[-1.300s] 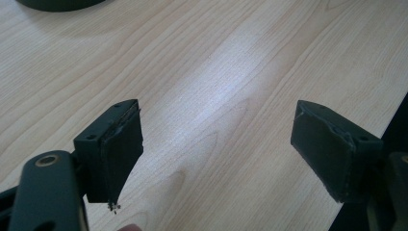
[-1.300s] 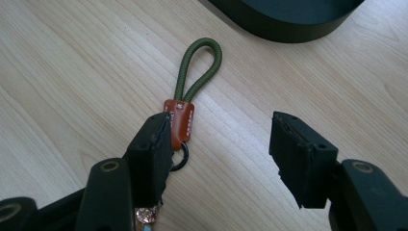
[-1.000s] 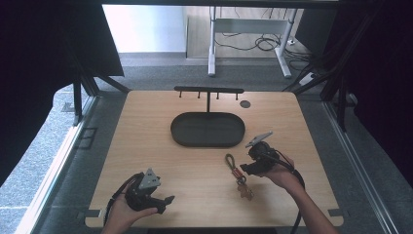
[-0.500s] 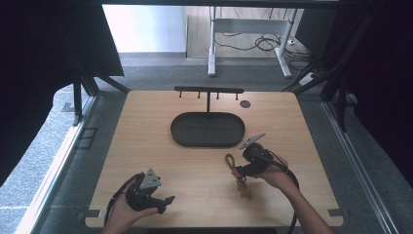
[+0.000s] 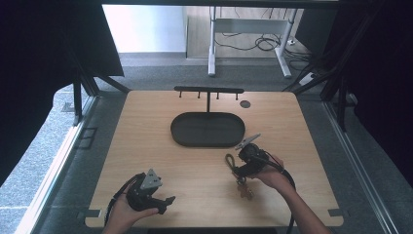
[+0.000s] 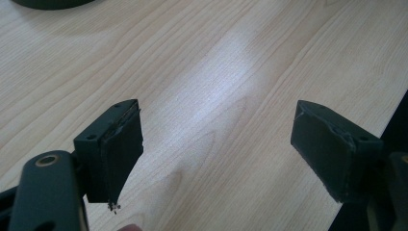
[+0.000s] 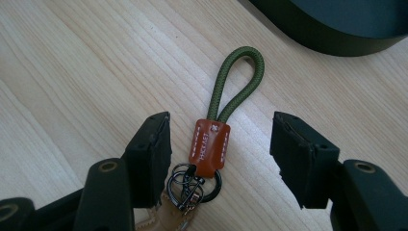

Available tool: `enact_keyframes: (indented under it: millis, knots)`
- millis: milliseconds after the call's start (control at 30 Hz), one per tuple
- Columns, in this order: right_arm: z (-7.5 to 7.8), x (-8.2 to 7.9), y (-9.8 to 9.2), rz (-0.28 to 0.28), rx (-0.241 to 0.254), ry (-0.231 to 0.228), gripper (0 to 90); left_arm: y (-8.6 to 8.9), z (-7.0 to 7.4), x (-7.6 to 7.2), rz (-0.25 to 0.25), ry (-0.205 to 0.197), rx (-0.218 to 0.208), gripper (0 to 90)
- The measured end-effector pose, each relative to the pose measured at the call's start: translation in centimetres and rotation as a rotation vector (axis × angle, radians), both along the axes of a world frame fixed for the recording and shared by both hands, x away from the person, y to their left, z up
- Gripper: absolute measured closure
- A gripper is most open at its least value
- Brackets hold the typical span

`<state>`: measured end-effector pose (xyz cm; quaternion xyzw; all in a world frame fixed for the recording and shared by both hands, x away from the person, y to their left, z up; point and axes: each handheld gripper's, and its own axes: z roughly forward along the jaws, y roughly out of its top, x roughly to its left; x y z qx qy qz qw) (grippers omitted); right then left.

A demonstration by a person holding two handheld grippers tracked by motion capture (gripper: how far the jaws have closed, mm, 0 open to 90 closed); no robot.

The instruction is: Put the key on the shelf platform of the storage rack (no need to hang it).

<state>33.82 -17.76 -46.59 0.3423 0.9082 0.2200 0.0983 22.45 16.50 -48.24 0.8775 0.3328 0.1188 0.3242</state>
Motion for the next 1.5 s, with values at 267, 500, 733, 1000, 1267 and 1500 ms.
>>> enact_keyframes:
  millis: [267,500,733,1000,1267,1500]
  knots:
    - [-0.3,0.1,0.5,0.006,-0.005,-0.004,40.4,-0.2,-0.1,0.0,-0.002,0.0,0.009,19.1]
    - [-0.8,0.1,1.3,0.01,-0.01,-0.001,40.5,-0.2,-0.2,0.0,-0.003,0.0,0.014,19.1]
    - [-1.3,0.2,1.9,0.013,-0.023,0.011,40.5,-0.2,-0.2,0.0,-0.001,0.001,0.013,19.1]
    - [-2.1,0.3,1.9,0.005,-0.043,0.025,41.2,-0.2,-0.2,0.0,-0.003,0.0,0.013,19.1]
    - [-3.2,0.3,1.8,-0.002,-0.067,0.047,44.1,-0.2,-0.2,0.0,-0.003,0.001,0.013,19.1]
    - [-3.7,0.5,1.6,-0.004,-0.078,0.069,48.6,-0.2,-0.2,0.1,0.0,0.0,0.012,19.0]
